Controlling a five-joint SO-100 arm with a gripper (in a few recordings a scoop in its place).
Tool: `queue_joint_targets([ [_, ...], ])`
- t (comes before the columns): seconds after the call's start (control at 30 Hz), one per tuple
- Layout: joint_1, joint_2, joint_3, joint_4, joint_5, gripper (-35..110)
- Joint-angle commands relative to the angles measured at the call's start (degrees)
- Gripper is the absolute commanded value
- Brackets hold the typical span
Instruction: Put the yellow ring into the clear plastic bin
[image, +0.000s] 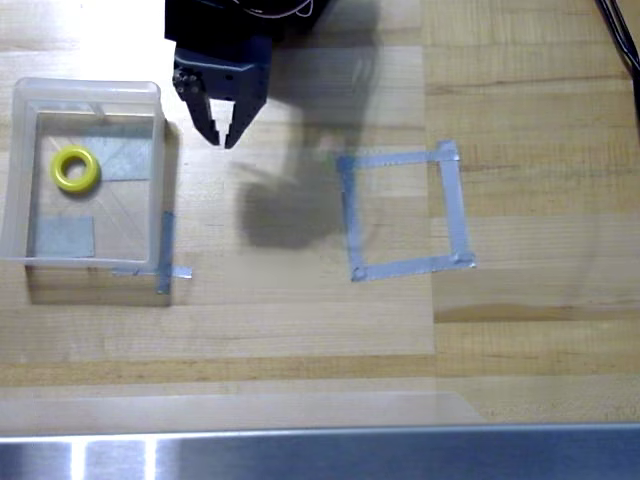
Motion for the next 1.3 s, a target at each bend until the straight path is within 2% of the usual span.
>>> queue_joint_targets([
  [0.0,1.1,18.0,12.7,1.2,1.0,2],
  [0.23,0.2,31.8,23.6,1.6,5.9,2],
  [0.5,-6.7,31.6,25.0,6.2,14.4,2],
  [0.7,-9.6,31.6,29.0,8.0,16.1,3],
  [1.27,-9.6,31.3,35.5,9.8,16.1,3],
])
